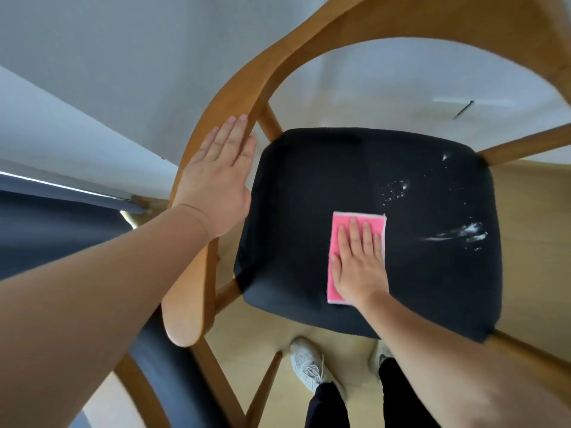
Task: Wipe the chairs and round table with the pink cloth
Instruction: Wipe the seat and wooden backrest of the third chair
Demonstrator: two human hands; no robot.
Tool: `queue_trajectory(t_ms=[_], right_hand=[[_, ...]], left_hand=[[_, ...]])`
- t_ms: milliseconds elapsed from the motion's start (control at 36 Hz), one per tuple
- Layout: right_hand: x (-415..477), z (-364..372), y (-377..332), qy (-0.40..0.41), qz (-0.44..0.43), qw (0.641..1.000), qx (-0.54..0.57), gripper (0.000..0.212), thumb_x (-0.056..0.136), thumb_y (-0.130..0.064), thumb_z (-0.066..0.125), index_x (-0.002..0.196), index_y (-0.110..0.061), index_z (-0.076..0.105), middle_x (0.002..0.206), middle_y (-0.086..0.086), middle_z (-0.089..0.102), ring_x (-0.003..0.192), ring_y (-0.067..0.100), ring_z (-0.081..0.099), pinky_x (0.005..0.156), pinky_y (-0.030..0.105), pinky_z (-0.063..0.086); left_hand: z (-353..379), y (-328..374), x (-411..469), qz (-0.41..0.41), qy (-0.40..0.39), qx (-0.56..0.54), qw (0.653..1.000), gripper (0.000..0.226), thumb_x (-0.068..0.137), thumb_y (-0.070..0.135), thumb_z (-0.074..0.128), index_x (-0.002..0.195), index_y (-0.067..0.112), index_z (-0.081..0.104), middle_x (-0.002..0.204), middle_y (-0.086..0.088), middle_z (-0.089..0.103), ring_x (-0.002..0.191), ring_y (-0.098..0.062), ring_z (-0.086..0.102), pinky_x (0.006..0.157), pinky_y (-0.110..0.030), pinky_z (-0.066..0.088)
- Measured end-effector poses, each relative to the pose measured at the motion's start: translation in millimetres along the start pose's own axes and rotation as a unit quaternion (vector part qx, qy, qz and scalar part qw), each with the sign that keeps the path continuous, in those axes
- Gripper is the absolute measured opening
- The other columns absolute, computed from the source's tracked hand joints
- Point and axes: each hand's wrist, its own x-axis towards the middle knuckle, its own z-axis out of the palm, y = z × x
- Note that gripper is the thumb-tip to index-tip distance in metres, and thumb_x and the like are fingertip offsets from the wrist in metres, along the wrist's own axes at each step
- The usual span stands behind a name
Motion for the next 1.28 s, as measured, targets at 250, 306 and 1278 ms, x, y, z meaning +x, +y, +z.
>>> queue_trajectory(t_ms=[250,306,1278], right_hand=[[-61.0,22.1,-4.8,0.012,-0.026,0.999,0.042,0.065,0.098,-0.042,0.027,0.153,-0.009,0.017,0.16,0.014,0.009,0.148,0.037,0.008,0.119,0.051,0.007],[-69.7,27.6,-1.6,0.015,-0.042,0.998,0.045,0.065,0.098,-0.042,0.028,0.154,-0.01,0.014,0.161,0.015,0.01,0.149,0.036,0.004,0.119,0.05,0.005],[184.3,-77.8,84.1,0.046,0.008,0.999,-0.021,0.07,0.095,-0.051,0.008,0.156,-0.017,0.002,0.163,0.012,0.004,0.148,0.04,-0.001,0.12,0.049,-0.004]], left_hand=[[53.0,112.2,-40.7,0.045,-0.158,-0.17,0.972,0.072,0.088,0.019,0.039,0.15,0.017,0.003,0.159,-0.003,-0.002,0.144,-0.018,-0.005,0.117,-0.034,0.0],[77.4,135.0,-48.3,0.034,-0.198,-0.199,0.959,0.072,0.089,0.017,0.038,0.15,0.022,0.001,0.158,-0.001,-0.007,0.144,-0.019,-0.008,0.117,-0.037,0.0],[129.3,168.2,-31.9,0.014,-0.283,-0.221,0.933,0.081,0.082,0.021,0.04,0.15,0.025,-0.005,0.156,-0.001,-0.018,0.142,-0.03,-0.015,0.113,-0.052,-0.002]])
